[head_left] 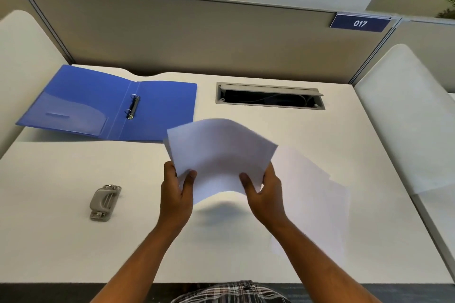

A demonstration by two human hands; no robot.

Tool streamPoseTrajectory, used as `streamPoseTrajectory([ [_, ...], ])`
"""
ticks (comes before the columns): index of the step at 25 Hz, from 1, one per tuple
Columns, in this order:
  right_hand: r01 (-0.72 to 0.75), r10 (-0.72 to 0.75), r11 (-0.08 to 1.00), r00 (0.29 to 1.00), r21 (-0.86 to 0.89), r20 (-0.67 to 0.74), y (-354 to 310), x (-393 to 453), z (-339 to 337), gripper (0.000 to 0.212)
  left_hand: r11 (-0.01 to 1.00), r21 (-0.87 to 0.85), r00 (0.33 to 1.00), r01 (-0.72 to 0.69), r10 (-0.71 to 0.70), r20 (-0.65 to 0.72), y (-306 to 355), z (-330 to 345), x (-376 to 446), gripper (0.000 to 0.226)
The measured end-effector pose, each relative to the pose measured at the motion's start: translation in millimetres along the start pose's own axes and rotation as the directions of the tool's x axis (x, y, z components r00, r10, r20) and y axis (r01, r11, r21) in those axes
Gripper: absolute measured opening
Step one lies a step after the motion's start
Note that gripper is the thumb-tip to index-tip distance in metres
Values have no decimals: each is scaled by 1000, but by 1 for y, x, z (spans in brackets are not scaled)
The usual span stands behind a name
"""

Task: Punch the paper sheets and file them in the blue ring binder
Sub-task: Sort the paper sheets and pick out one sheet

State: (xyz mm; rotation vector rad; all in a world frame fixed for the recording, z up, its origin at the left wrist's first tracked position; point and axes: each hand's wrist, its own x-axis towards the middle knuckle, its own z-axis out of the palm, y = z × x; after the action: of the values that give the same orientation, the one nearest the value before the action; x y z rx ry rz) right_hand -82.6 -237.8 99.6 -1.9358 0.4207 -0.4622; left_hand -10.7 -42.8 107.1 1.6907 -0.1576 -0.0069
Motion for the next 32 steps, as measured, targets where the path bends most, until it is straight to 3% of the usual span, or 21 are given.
streamPoseTrajectory([
  [3, -61, 63, 996, 998, 60, -29, 6, -7, 10, 20, 999, -2, 999, 33, -33, -24, -3, 5, -6, 23],
  [6, -36, 52, 991, 991, 125, -124, 4, -6, 9, 13, 999, -24, 996, -46, 44, -81, 3, 3, -6, 25],
  [8, -47, 63, 991, 991, 129, -122, 0, -6, 10, 35, 997, 9, 994, -82, 82, -76, 0, 0, -4, 31],
  [11, -164, 172, 979, 983, 119, -61, 7, -6, 15, 53, 998, 38, 999, 46, -45, -6, -14, 3, -2, 40],
  [15, -212, 216, 975, 974, 62, -68, 20, -3, 20, 41, 990, 95, 993, 102, -107, 49, -32, 7, 1, 36],
  [20, -232, 234, 972, 971, 36, -57, 29, 5, 13, 30, 962, 259, 996, 83, -84, -8, -40, 1, 10, 19],
  [23, -345, 323, 895, 938, -282, -124, 65, 4, -10, 47, 923, 322, 978, 209, -195, -77, -54, -6, 18, 9],
  [25, -475, 447, 682, 872, -556, -198, 92, -6, -24, 62, 866, 378, 944, 327, -317, -90, -74, -9, 20, 13],
  [27, -536, 572, 524, 797, -662, -193, 112, -20, -30, 74, 811, 424, 910, 403, -405, -90, -95, -12, 16, 13],
  [29, -511, 620, 492, 774, -705, -129, 128, -28, -29, 81, 774, 454, 887, 441, -453, -89, -111, -13, 11, 13],
  [32, -367, 565, 517, 825, -773, -14, 137, -25, -22, 82, 744, 482, 873, 462, -477, -100, -124, -11, 12, 26],
])
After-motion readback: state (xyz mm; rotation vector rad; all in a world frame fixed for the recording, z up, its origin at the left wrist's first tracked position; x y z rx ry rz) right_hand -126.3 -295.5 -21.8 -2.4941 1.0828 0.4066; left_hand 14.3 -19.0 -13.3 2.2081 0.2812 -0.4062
